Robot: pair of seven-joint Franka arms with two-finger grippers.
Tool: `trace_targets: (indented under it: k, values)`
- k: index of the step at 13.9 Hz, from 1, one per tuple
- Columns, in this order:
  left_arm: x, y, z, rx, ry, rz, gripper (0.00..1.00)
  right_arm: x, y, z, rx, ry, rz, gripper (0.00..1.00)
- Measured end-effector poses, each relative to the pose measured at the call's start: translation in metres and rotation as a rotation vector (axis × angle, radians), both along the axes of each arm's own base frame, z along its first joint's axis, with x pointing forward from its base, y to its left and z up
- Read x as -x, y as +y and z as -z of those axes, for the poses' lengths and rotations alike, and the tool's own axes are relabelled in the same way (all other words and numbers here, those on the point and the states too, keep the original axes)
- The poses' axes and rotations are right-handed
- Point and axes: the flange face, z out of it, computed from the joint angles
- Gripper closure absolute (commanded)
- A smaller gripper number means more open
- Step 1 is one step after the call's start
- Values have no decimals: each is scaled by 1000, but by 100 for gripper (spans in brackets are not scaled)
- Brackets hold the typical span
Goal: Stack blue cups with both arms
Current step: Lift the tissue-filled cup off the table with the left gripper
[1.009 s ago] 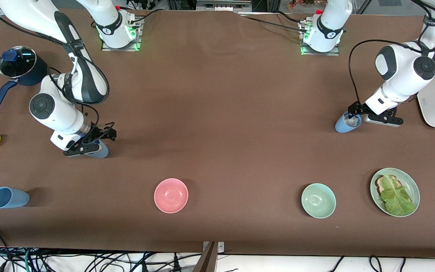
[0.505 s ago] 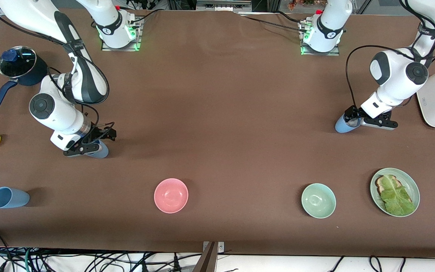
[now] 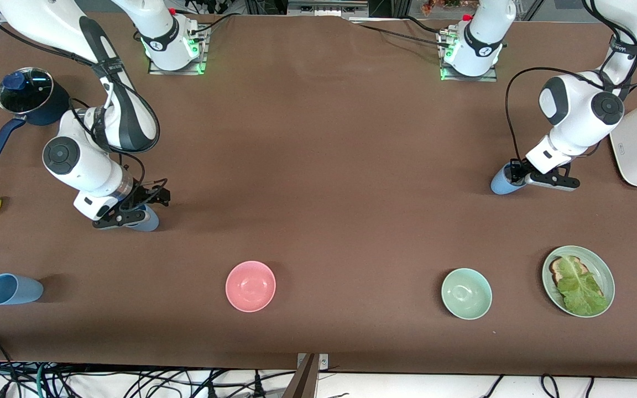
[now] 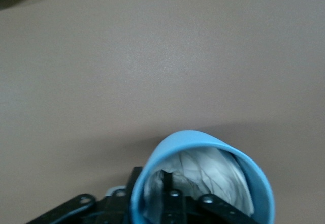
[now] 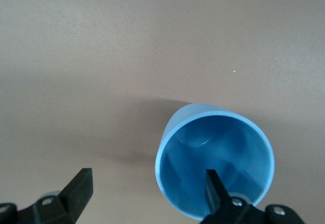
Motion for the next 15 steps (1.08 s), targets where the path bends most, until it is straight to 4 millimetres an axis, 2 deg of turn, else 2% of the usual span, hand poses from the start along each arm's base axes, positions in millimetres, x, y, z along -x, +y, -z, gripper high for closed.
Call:
trace_targets:
  k: [5,7,11,15]
  values:
    - [-2,0,-4,-1,-8,2,100,2,0,-6,2,13,0,2]
    - [-8,-7,-14,-2,-14,18,100,2,0,-8,2,12,0,2]
    - [-30,-26,-62,5,-2,60,100,2,0,-12,2,7,0,2]
    - [-66,-41,-128,24,65,75,100,2,0,-12,2,7,0,2]
